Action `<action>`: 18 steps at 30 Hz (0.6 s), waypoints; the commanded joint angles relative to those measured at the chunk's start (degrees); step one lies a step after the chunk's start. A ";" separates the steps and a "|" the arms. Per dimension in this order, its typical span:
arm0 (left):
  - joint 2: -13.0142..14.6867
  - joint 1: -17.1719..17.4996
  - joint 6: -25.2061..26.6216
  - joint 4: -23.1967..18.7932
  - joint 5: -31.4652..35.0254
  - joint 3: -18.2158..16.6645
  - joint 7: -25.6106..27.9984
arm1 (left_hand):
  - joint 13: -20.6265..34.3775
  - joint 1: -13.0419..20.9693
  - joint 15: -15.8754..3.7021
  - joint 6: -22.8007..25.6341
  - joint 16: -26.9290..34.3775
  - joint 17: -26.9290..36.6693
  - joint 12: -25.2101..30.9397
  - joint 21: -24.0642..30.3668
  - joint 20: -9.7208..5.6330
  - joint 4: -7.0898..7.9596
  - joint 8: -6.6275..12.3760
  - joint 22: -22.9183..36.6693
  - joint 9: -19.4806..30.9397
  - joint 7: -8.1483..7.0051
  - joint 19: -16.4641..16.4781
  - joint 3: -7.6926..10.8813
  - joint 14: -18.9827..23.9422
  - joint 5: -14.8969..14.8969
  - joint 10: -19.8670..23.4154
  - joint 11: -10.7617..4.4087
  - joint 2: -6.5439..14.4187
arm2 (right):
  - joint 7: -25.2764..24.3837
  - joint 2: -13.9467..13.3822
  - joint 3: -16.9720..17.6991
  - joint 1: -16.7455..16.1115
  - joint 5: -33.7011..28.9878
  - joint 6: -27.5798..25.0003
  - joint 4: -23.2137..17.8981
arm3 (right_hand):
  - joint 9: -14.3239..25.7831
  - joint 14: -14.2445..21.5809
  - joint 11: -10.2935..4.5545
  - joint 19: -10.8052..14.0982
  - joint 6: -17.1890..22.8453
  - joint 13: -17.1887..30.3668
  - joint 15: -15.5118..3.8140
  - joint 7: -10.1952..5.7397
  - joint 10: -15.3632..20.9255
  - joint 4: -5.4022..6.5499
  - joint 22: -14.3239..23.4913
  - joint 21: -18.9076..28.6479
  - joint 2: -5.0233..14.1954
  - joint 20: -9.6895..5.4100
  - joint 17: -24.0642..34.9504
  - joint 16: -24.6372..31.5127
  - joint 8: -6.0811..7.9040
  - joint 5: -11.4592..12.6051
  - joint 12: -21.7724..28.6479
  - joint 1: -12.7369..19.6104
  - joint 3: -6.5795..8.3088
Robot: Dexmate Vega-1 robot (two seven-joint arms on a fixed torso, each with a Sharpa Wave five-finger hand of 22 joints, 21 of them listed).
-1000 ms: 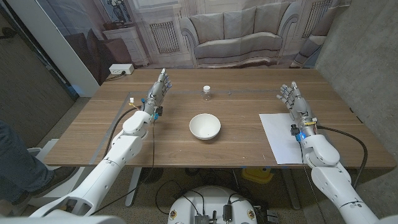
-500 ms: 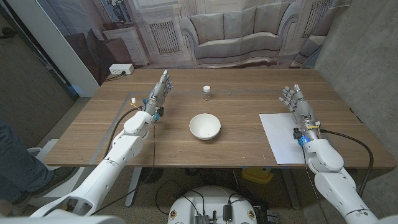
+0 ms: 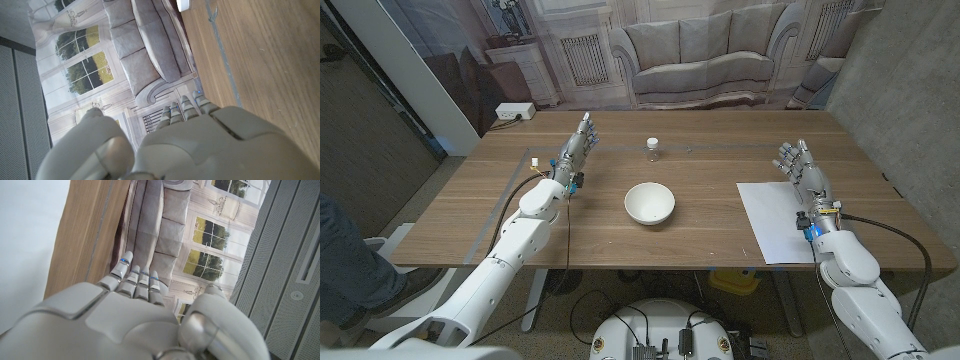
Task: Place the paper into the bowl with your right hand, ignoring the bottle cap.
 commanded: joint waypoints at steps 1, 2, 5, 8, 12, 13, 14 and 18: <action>-0.32 -0.11 -0.82 0.17 -0.14 0.25 -0.12 | 0.13 0.40 0.00 -0.01 -0.01 0.11 -0.04 -0.20 -4.57 0.09 -0.08 0.14 0.23 -0.03 0.54 -0.25 0.17 0.34 0.28 -0.17 -0.03 | -1.26 -0.22 0.89 -3.05 -0.26 0.92 -2.04 | 0.33 0.58 0.17 0.61 0.57 0.29 -0.30 0.01 0.70 -0.43 0.08 -0.10 0.28 -2.77 0.15 0.29 0.08 -0.02 0.56 0.08 0.10; -0.35 -0.18 -0.82 0.19 -0.13 0.32 -0.16 | 0.13 0.41 0.04 0.06 -0.01 0.11 -0.03 -0.21 -4.56 0.08 -0.06 0.14 0.23 0.01 0.55 -0.27 0.18 0.34 0.32 -0.11 -0.02 | -1.23 -0.26 0.95 -3.34 -0.28 1.14 -2.08 | 0.33 0.66 0.18 0.66 0.62 0.29 -0.37 0.00 0.72 -0.44 0.08 -0.13 0.28 -2.77 0.15 0.31 0.08 -0.03 0.56 0.08 0.08; -0.42 -0.34 -0.83 0.26 -0.05 0.53 -0.22 | 0.14 0.44 0.13 0.06 -0.03 0.10 -0.07 -0.23 -4.51 0.07 -0.09 0.14 0.23 -0.02 0.57 -0.31 0.20 0.35 0.32 0.13 0.00 | -1.42 -0.18 1.18 -4.41 -0.08 1.41 -2.56 | 0.33 0.71 0.07 0.85 0.63 0.29 -0.34 -0.07 0.85 -0.46 0.09 -0.15 0.28 -2.82 0.15 0.29 0.07 -0.04 0.58 0.07 0.06; -0.56 -0.45 -0.84 0.31 0.15 0.71 0.02 | 0.14 0.47 0.24 0.28 -0.04 0.10 -0.05 -0.27 -4.28 0.06 -0.03 0.14 0.24 0.00 0.56 -0.35 0.26 0.35 0.44 0.03 0.02 | -1.82 -0.14 1.41 -5.49 -0.51 2.08 -2.96 | 0.34 0.79 0.00 1.00 0.70 0.30 -0.33 -0.15 1.08 -0.48 0.09 -0.19 0.30 -2.87 0.14 0.28 0.08 -0.04 0.65 0.09 0.05; -0.81 -0.64 -1.17 0.65 0.15 0.91 -0.12 | 0.14 0.49 0.30 0.46 -0.05 0.10 -0.08 -0.31 -4.27 0.06 0.00 0.14 0.24 0.12 0.54 -0.42 0.31 0.35 0.47 0.00 0.05 | -2.38 -0.15 1.67 -6.71 -1.15 2.86 -3.47 | 0.34 0.83 -0.03 1.14 0.75 0.31 -0.50 -0.25 1.12 -0.50 0.09 -0.24 0.34 -2.89 0.14 0.25 0.07 -0.05 0.64 0.10 0.04; -0.85 -0.70 -1.22 0.72 0.16 0.96 -0.19 | 0.14 0.49 0.30 0.48 -0.05 0.10 -0.08 -0.32 -4.27 0.06 -0.01 0.15 0.24 0.14 0.54 -0.43 0.32 0.35 0.48 -0.01 0.05 | -2.63 -0.02 1.73 -6.99 -1.04 2.87 -3.71 | 0.35 0.88 -0.05 1.16 0.75 0.31 -0.46 -0.25 1.12 -0.51 0.09 -0.26 0.35 -2.92 0.14 0.26 0.07 -0.04 0.63 0.11 0.05; -0.89 -0.75 -1.27 0.78 0.16 1.01 -0.24 | 0.14 0.50 0.24 0.47 -0.06 0.10 -0.09 -0.33 -4.30 0.06 -0.02 0.15 0.24 0.14 0.53 -0.45 0.31 0.35 0.47 -0.02 0.05 | -2.70 -0.09 1.78 -7.24 -1.21 3.05 -3.79 | 0.35 0.92 -0.05 1.18 0.79 0.31 -0.49 -0.29 1.16 -0.53 0.09 -0.29 0.37 -2.91 0.14 0.26 0.07 -0.04 0.63 0.13 0.05; -0.93 -0.93 -1.31 0.91 0.24 1.22 -0.41 | 0.14 0.50 0.25 0.47 -0.10 0.10 -0.10 -0.36 -4.33 0.06 -0.05 0.15 0.24 0.12 0.52 -0.49 0.27 0.35 0.52 0.07 0.07 | -3.01 -0.06 1.84 -8.14 -1.43 3.65 -4.10 | 0.35 0.98 -0.07 1.27 0.85 0.32 -0.50 -0.35 1.23 -0.55 0.10 -0.39 0.44 -2.92 0.14 0.23 0.07 -0.05 0.63 0.15 0.06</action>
